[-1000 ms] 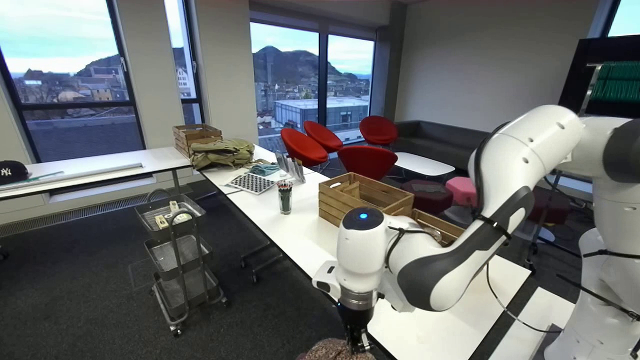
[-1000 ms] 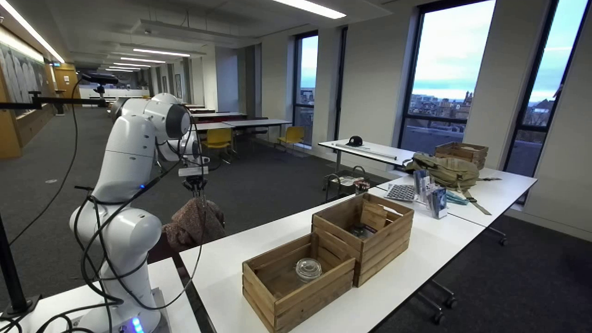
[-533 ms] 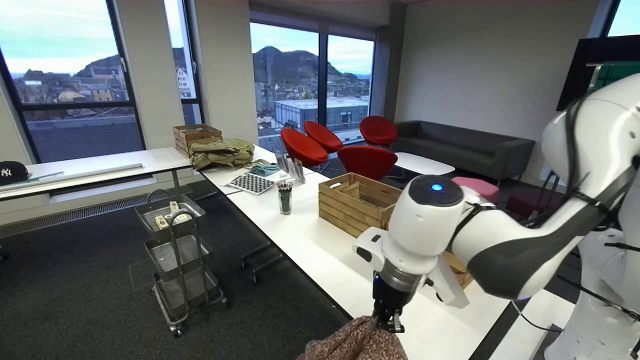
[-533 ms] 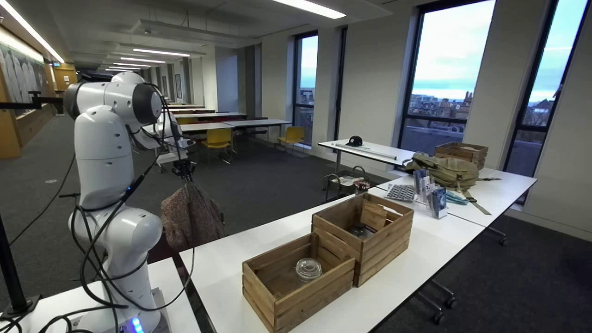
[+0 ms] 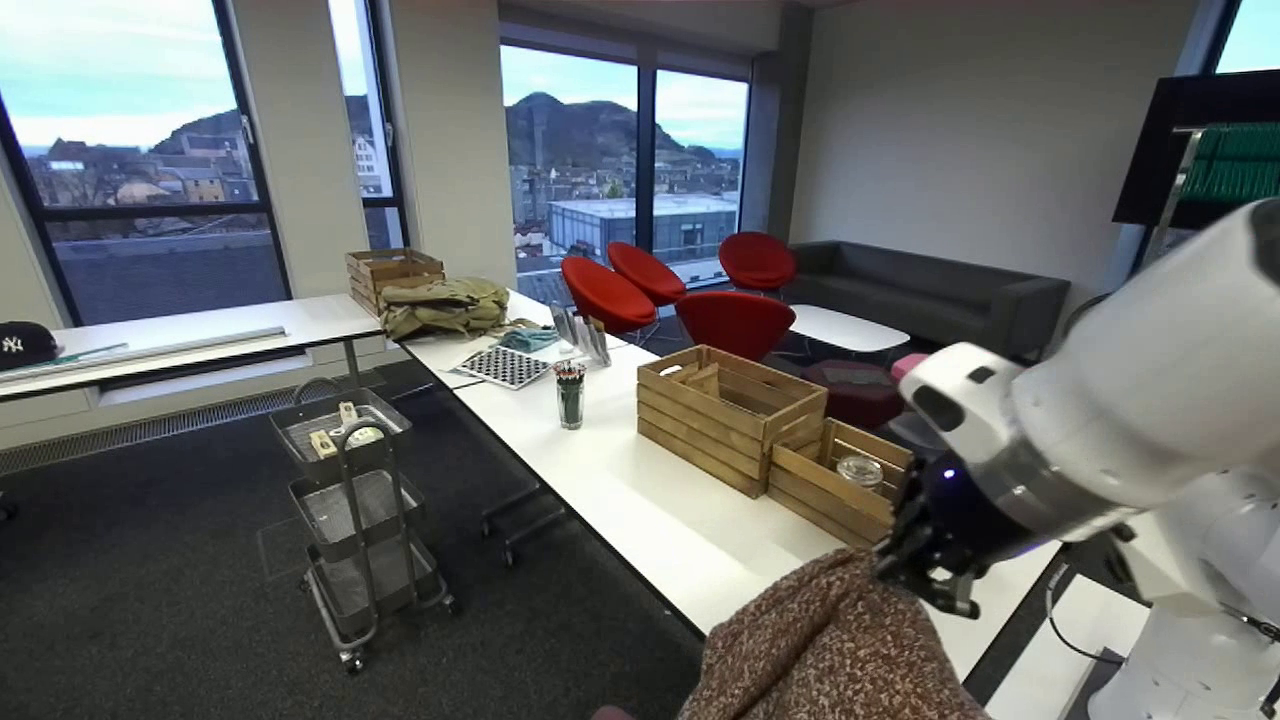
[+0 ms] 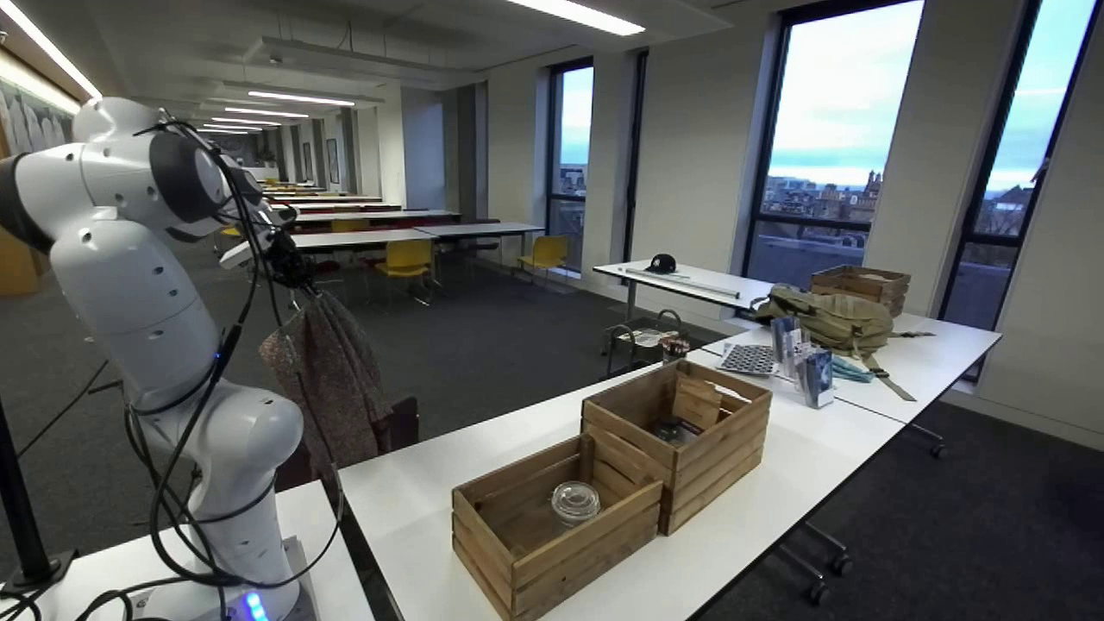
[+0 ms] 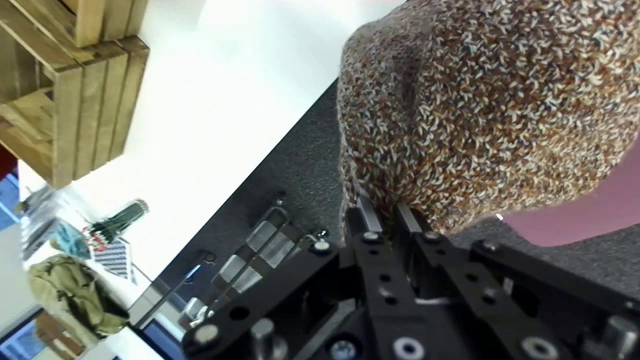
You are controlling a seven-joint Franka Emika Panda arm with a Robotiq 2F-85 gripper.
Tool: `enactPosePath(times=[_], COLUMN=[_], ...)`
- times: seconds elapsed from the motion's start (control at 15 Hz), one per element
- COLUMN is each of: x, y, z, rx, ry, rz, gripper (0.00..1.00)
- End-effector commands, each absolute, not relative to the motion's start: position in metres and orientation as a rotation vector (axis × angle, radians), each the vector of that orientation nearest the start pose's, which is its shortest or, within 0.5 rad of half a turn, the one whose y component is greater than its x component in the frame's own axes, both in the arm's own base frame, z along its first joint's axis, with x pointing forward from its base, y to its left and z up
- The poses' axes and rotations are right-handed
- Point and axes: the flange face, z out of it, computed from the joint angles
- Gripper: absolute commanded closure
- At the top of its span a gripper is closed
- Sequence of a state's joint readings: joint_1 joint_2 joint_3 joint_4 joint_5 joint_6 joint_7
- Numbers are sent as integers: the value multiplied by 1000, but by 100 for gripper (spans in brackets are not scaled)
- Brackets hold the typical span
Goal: Put the fleece on the table
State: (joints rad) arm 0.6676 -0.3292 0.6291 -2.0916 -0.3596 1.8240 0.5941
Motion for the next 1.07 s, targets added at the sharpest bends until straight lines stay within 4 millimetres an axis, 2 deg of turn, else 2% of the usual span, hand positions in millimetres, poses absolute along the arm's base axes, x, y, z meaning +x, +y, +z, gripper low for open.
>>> enactPosePath(times=[0.0, 0.13, 0.27, 0.4, 0.53, 0.67, 0.8, 0.87, 1.0], x=[66, 29, 2, -14, -21, -18, 3, 16, 56], y=[432, 416, 395, 372, 352, 337, 329, 327, 327], z=[605, 632, 649, 659, 661, 657, 656, 655, 655], rx=[-3218, -3266, -3325, -3377, -3438, -3500, -3576, -3614, -3687], ry=[-1047, -927, -768, -596, -426, -258, -99, -24, 122], rz=[-991, -1080, -1128, -1144, -1128, -1105, -1064, -1043, -969], gripper=[98, 98, 98, 98, 98, 98, 98, 98, 98])
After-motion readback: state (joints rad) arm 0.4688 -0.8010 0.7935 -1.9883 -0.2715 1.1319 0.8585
